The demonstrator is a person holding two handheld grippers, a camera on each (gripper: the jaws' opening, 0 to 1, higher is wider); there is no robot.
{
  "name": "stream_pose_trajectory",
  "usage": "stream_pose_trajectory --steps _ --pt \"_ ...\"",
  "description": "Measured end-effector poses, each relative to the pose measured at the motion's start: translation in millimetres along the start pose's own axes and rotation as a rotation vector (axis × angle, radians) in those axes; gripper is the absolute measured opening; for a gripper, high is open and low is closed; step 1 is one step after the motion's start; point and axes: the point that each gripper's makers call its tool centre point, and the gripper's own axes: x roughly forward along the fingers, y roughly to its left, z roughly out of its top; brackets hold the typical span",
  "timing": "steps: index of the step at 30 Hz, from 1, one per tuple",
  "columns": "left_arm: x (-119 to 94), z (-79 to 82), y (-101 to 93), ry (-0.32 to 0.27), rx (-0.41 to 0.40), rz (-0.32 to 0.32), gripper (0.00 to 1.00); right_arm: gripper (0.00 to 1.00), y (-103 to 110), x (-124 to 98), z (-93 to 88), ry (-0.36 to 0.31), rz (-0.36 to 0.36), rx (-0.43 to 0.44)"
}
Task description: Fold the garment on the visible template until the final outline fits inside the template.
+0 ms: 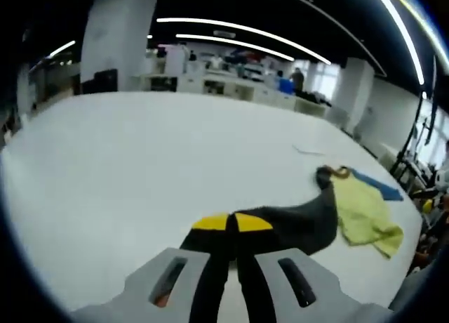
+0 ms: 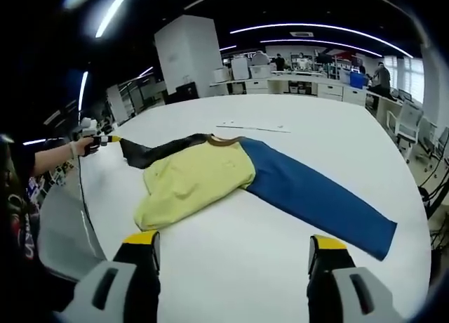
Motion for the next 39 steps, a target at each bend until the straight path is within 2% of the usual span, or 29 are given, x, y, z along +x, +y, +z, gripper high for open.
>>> stream_pose_trajectory --steps 3,9,15,19,22,25,29,39 --pt "1.5 3.5 10.1 -0.01 0.0 0.033 0.0 0.87 -0.6 2.5 -1.2 0.01 -0.002 0.001" --pt "19.9 8.3 45.2 -0.003 -0.008 0.085 0.0 0.87 -0.3 7.1 -2.8 0.025 0.001 0.004" --pt "39.7 5.0 71.2 0.036 0.004 0.112 0.0 0.88 -2.4 11.4 -5.0 0.035 -0.003 0.003" --pt "48.9 -6.9 81.2 0.113 0.017 0.131 0.0 0.88 -4.1 12.2 -2.7 0.021 -0.011 0.007" --pt "52.5 -21.7 92.7 0.21 0.047 0.154 0.0 0.87 -5.6 12.8 -2.2 0.022 -0.017 0.006" --pt "56.4 -30.4 95.3 0.246 0.02 0.152 0.0 0.87 -7.2 13.4 -2.4 0.025 -0.022 0.01" --pt "53.5 -46.8 97.1 0.311 0.043 0.171 0.0 0.87 -6.3 14.6 -2.0 0.018 -0.016 0.022" --pt "40.9 -62.0 92.1 0.327 0.009 0.16 0.0 0.87 -5.3 16.7 -3.0 0.022 -0.015 0.024"
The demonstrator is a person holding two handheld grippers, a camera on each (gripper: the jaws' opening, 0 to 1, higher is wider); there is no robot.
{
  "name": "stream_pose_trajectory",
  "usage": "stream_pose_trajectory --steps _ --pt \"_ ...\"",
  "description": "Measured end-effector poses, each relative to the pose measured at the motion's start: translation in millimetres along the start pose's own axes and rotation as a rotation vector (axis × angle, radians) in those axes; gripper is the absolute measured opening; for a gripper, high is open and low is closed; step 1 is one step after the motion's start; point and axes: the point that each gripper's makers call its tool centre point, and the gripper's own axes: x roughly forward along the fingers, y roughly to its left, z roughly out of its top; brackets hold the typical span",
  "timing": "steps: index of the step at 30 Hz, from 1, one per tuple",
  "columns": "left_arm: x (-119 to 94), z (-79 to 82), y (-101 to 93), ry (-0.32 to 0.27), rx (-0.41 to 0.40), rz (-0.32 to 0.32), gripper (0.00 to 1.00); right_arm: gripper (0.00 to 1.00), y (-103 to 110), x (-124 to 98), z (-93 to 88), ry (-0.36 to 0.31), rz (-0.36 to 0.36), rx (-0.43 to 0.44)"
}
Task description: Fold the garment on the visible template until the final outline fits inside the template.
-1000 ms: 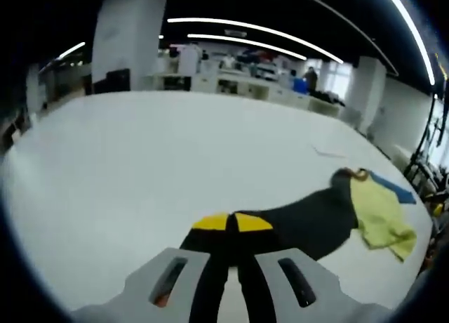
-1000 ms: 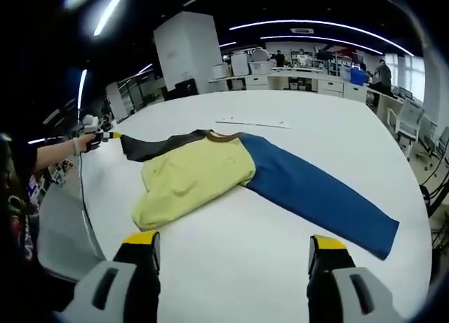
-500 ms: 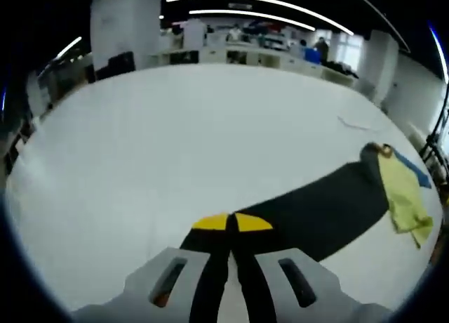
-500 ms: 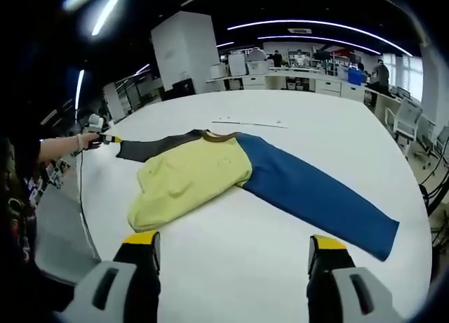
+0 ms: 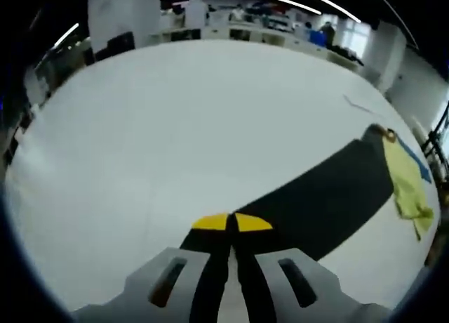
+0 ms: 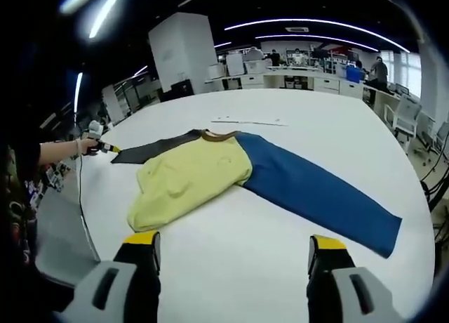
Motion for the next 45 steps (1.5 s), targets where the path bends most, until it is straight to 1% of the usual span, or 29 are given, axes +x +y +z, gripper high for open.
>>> stream_pose_trajectory --steps 3,8,11,15,17,24,26,32,34,38,40,42,45 --pt "-0.6 -2.7 0.1 0.002 0.007 0.0 0.0 0.87 0.1 0.4 0.9 0.0 0.002 -0.002" --pt "-1.1 -6.0 0.0 -0.002 -0.004 0.003 0.0 0.87 0.5 0.7 1.7 -0.004 0.004 -0.003" --pt "-1.6 -5.7 -1.7 -0.007 0.01 0.006 0.0 0.87 0.2 0.2 0.8 -0.003 0.003 -0.002" --pt "0.3 -4.9 0.2 -0.01 0.001 0.008 0.0 0.87 -0.8 -1.4 -1.2 -0.001 0.0 0.001" --pt "1.4 -4.4 0.5 -0.008 0.009 0.01 0.0 0.87 -2.0 -2.1 -2.4 0.003 -0.003 0.003" --pt "3.1 -3.8 0.2 -0.006 0.027 0.016 0.0 0.87 -1.8 -4.2 -1.4 -0.002 -0.008 0.005" --pt "3.0 -3.7 -0.2 -0.004 0.044 0.019 0.0 0.87 -0.8 -4.3 -2.2 -0.002 -0.007 0.005" --pt "-0.4 -2.6 -2.6 -0.012 0.05 0.023 0.0 0.87 -0.2 -5.2 -4.3 0.001 -0.007 0.009" --pt "-2.6 -1.9 -3.5 -0.018 0.061 0.025 0.05 0.87 0.4 -5.7 -3.5 -0.003 -0.007 0.007" --pt "-7.7 -1.2 -1.2 -0.024 0.077 0.05 0.2 0.87 0.4 -5.6 -2.6 -0.006 -0.006 0.006" --pt "-10.8 -1.2 -0.1 -0.03 0.069 0.057 0.26 0.87 0.5 -5.6 -2.5 -0.007 -0.005 0.006" --pt "-14.6 -1.5 -1.9 -0.034 0.07 0.057 0.29 0.87 0.7 -5.5 -2.5 -0.009 -0.003 0.004" --pt "-26.5 -2.8 -12.3 -0.042 0.079 0.053 0.32 0.87 1.1 -5.5 -2.6 -0.011 -0.003 0.004"
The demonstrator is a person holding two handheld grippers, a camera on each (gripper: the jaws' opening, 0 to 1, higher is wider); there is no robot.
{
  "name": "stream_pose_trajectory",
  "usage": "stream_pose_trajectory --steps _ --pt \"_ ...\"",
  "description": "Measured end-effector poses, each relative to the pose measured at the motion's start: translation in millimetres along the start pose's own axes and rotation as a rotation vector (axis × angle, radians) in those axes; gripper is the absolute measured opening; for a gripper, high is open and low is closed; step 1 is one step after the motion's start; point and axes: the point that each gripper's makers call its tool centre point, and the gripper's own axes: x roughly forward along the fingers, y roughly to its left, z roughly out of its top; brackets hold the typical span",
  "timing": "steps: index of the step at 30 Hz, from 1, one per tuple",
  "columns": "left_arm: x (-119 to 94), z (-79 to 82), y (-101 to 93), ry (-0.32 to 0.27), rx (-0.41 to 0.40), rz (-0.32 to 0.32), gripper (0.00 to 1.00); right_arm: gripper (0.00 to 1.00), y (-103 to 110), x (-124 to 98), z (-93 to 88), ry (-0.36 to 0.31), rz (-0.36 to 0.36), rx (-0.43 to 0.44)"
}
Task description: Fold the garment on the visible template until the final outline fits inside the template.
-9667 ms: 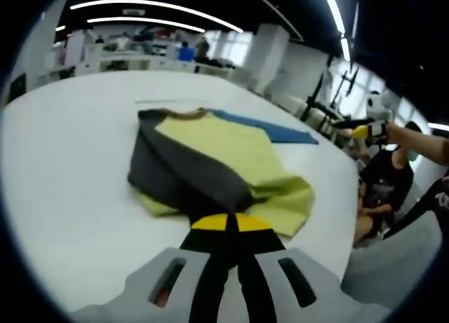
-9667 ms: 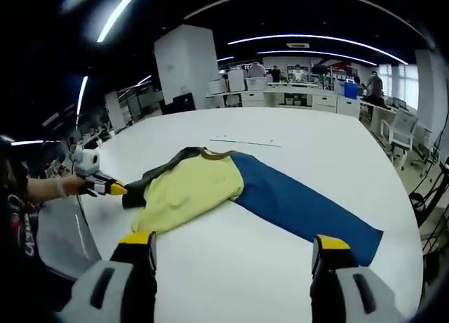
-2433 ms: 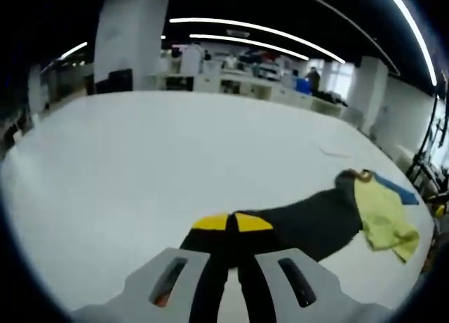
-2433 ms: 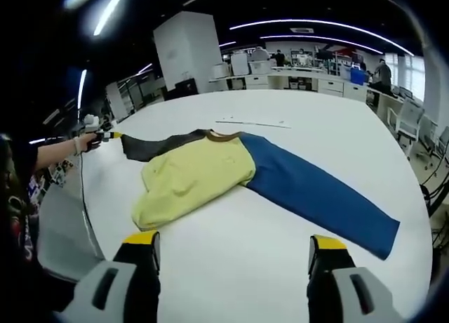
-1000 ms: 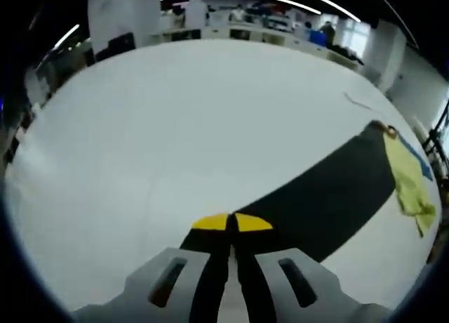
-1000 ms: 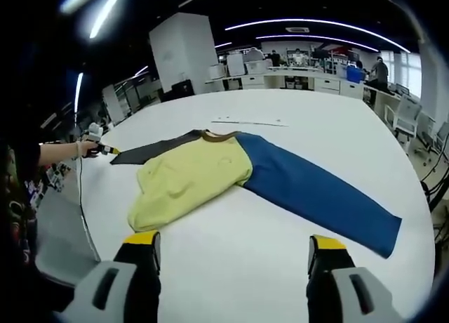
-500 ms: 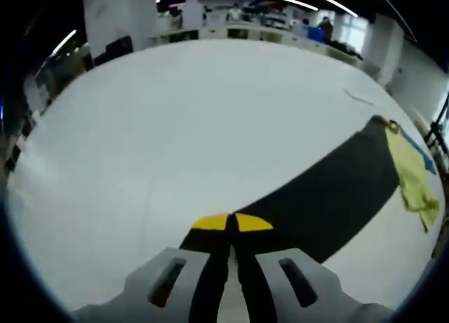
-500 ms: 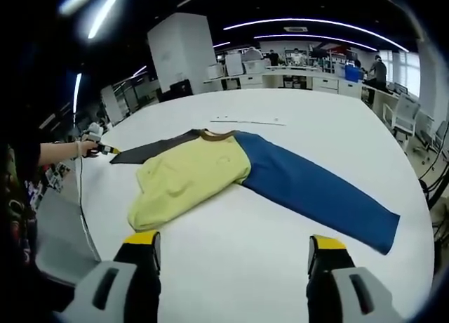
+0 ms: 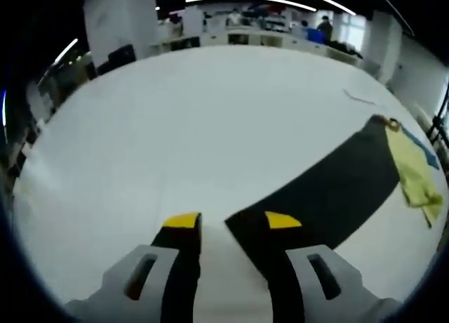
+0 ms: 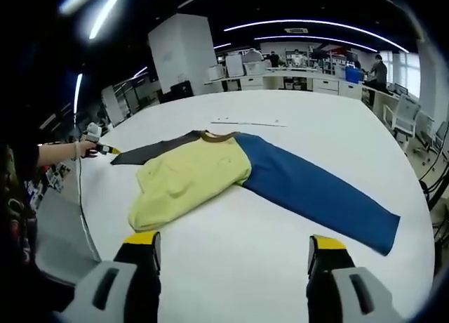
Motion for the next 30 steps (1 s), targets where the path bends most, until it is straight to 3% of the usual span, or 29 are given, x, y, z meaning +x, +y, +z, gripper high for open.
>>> stream_pose_trajectory --steps 5,23,30 --pt "-14.4 3.2 -12.7 -0.024 0.008 -0.016 0.41 0.87 0.4 -0.3 1.6 -0.011 0.001 -0.004" --pt "-52.7 14.9 -47.7 -0.11 0.026 -0.083 0.42 0.88 4.1 -0.8 12.0 -0.051 0.012 -0.039" --pt "-66.2 17.7 -80.4 -0.148 0.053 -0.15 0.42 0.87 11.1 1.0 18.3 -0.069 0.03 -0.053"
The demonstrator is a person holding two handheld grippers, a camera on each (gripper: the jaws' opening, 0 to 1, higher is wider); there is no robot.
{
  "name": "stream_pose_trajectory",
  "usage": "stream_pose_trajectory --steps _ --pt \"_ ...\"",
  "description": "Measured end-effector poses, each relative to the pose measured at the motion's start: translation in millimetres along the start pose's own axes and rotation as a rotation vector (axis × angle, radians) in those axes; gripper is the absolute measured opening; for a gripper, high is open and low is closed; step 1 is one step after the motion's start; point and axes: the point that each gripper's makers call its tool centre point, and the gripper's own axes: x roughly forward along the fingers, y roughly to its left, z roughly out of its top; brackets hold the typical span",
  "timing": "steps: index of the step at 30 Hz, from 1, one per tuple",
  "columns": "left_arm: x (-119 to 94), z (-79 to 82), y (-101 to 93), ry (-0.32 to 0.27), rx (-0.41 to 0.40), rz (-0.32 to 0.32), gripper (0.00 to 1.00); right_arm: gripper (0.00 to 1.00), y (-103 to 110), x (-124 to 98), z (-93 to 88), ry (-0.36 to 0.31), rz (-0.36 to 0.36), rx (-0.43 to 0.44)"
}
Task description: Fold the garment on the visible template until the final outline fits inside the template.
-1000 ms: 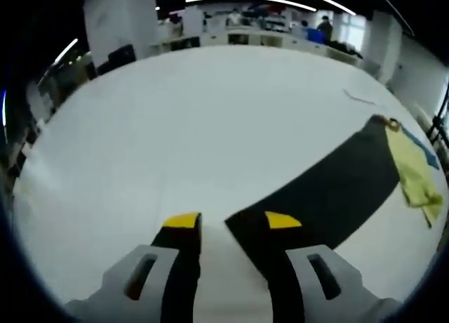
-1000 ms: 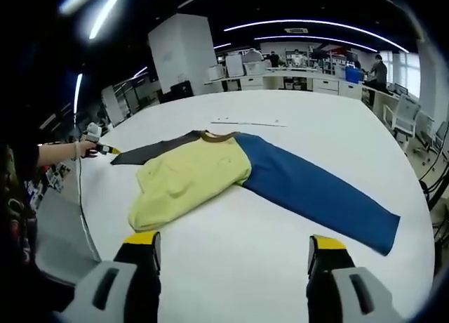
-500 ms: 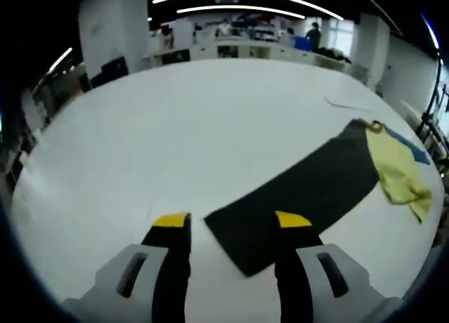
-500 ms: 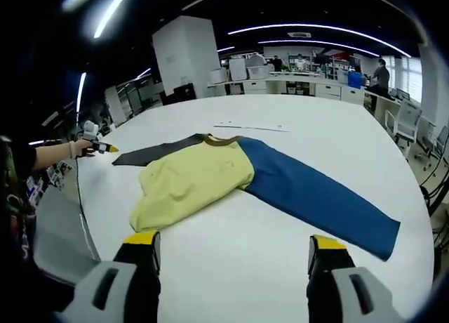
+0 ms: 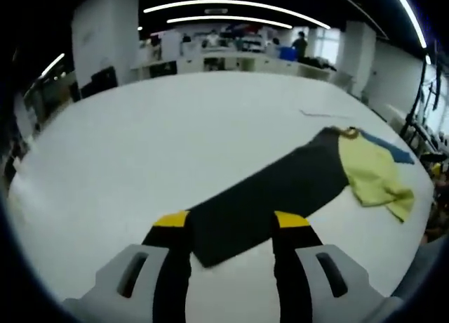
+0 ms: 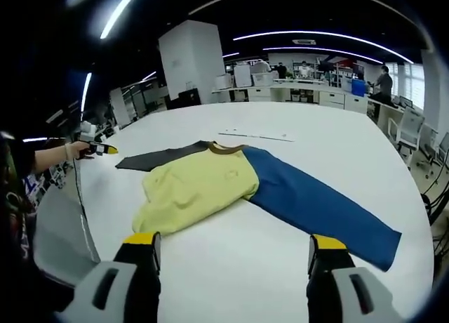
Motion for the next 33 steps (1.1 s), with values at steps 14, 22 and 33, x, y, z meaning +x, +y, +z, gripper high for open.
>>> stream_pose_trajectory --steps 14,22,33 --pt "-6.1 -0.5 -85.0 -0.044 0.067 -0.152 0.41 0.84 13.2 0.6 6.7 -0.022 0.034 -0.035" --pt "-12.5 -4.4 -134.4 -0.044 0.132 -0.233 0.4 0.83 28.7 3.9 3.2 -0.02 0.064 -0.072" --pt "-21.0 -15.5 -180.4 -0.05 0.23 -0.3 0.38 0.82 40.4 9.3 0.0 -0.009 0.104 -0.12"
